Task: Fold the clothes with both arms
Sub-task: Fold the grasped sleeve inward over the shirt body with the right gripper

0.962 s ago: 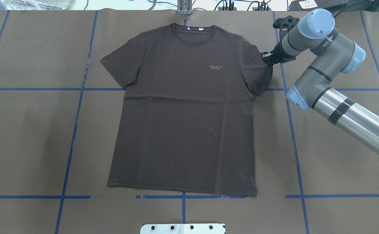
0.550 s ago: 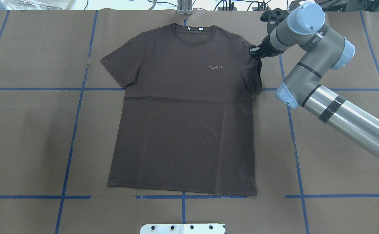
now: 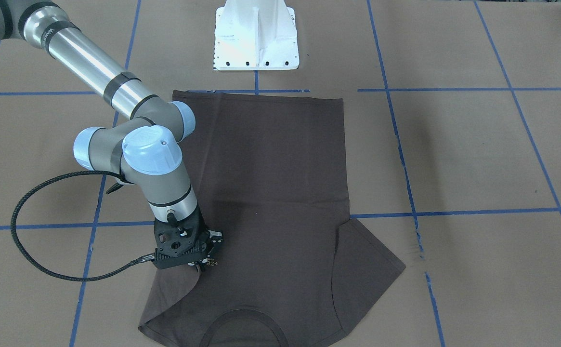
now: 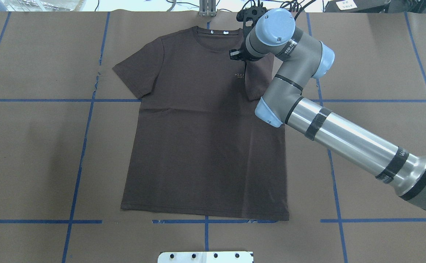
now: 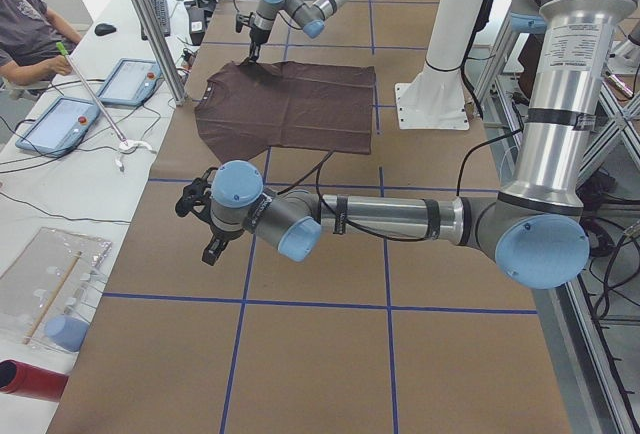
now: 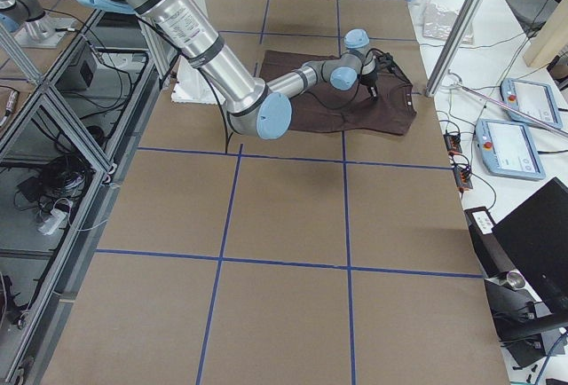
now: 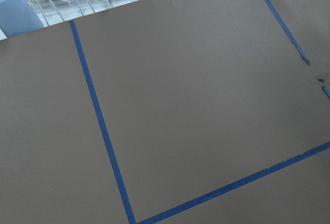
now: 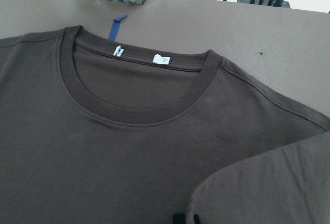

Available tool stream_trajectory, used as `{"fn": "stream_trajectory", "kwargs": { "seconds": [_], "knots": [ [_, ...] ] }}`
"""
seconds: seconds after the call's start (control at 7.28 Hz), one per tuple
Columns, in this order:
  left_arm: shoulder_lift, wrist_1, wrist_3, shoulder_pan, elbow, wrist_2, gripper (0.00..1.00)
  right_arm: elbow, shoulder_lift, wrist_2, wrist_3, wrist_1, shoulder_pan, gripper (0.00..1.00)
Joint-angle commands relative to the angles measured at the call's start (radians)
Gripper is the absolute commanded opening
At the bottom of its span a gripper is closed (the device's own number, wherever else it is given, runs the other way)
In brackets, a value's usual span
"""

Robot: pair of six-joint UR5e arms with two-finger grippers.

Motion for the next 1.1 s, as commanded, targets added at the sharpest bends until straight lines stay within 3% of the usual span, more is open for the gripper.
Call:
{"fn": "stream_trajectory", "kwargs": {
  "seconds": [0.0, 0.27, 0.55, 0.69, 0.96],
  "knots": [
    [-0.002, 0.000, 0.000, 0.000, -0.001, 0.000, 1.00, -0.014, 0.013, -0.013, 0.003, 0.007, -0.012, 1.00],
    [-0.043, -0.002, -0.030, 0.002, -0.001, 0.005, 1.00, -0.007, 0.016, 0.042, 0.071, -0.016, 0.007, 1.00],
    [-0.130, -0.052, -0.328, 0.140, -0.021, 0.044, 1.00, 0.172, -0.060, 0.279, 0.031, -0.266, 0.090, 1.00],
    [-0.171, -0.086, -0.471, 0.234, -0.030, 0.120, 1.00, 0.328, -0.179, 0.303, 0.001, -0.304, 0.112, 1.00],
    [-0.280, -0.089, -0.677, 0.419, -0.018, 0.280, 1.00, 0.386, -0.206, 0.363, -0.003, -0.297, 0.167, 1.00]
  ]
}}
